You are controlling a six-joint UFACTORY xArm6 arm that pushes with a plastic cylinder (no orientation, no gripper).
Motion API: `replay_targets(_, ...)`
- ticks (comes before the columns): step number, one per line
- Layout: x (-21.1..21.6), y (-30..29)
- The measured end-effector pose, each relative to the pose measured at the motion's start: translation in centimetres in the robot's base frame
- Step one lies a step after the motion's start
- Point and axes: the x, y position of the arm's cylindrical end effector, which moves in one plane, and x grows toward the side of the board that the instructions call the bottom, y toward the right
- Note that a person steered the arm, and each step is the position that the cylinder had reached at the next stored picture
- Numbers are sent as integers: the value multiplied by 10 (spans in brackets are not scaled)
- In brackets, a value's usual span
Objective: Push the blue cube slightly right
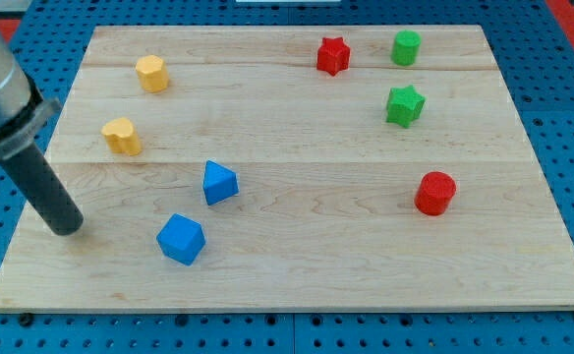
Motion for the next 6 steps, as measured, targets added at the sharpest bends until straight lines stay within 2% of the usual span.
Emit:
replay_targets(1,22,15)
replay_targets(3,24,89)
replay_targets(5,25,96)
replay_targets(6,43,98)
